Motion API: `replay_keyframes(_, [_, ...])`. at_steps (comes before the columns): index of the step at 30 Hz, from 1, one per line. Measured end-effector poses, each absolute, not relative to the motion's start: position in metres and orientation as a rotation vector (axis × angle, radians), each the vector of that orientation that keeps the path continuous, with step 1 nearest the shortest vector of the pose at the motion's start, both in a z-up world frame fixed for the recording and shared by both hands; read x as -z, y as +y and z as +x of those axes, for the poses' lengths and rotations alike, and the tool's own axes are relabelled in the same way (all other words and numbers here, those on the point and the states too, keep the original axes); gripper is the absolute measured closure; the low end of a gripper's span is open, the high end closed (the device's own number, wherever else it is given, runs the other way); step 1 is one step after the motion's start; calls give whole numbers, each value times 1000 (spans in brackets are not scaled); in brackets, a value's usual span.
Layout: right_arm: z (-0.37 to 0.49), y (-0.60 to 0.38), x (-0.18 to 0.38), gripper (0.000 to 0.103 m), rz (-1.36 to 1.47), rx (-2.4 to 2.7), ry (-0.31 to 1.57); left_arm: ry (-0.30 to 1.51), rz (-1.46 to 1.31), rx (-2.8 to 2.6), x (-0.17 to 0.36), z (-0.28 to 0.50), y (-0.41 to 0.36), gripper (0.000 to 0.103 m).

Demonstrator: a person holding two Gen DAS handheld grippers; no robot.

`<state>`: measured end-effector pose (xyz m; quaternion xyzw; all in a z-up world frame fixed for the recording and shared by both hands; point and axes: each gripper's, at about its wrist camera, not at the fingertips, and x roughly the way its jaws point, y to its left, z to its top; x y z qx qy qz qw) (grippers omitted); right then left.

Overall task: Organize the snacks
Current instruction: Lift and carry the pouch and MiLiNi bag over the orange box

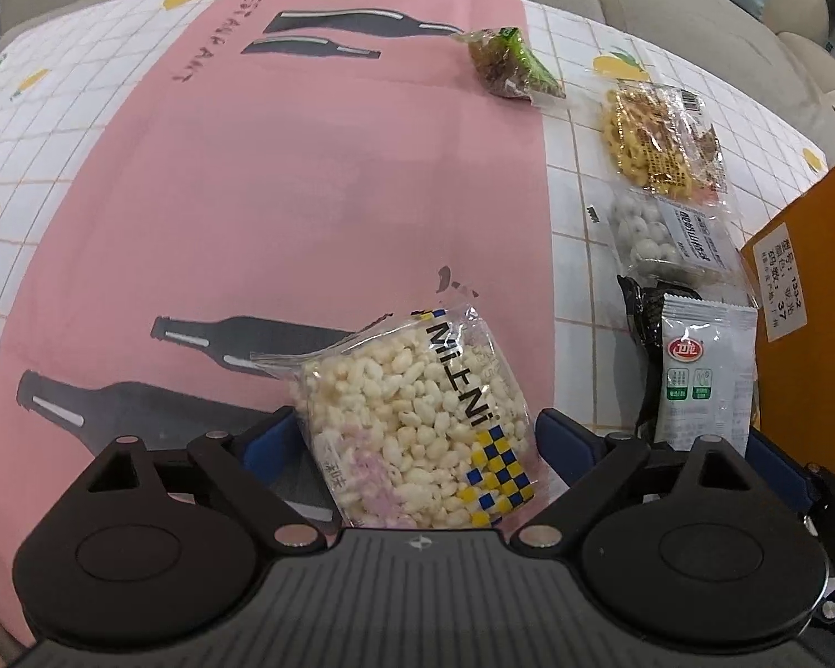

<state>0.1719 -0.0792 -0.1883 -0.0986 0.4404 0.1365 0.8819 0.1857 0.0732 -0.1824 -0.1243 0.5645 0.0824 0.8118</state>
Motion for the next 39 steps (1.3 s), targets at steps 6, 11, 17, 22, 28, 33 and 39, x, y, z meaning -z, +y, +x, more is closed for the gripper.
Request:
replay_keyframes(6, [170,-79,189,56,-213,-295,908,1174,-257,-126,178,179,75,11])
replay_keyframes(11, [163,-80,176,58,-204,-316,884,1162,-316,-114,170,166,85,11])
replay_keyframes(17, [150,-82,153,58,-174,-344,846,1106,-304,-91,137,151,87,11])
replay_keyframes(22, [137,-93,128,58,-104,-348,824,1059,-294,-71,102,140,82,11])
replay_keyframes(28, [127,-121,90,58,-11,-340,774,980,-283,-9,61,130,64,11])
replay_keyframes(33, [123,-149,62,58,40,-317,724,936,-276,47,36,128,44,11])
replay_keyframes(39, [121,-190,38,58,70,-293,699,884,-252,122,9,134,13,11])
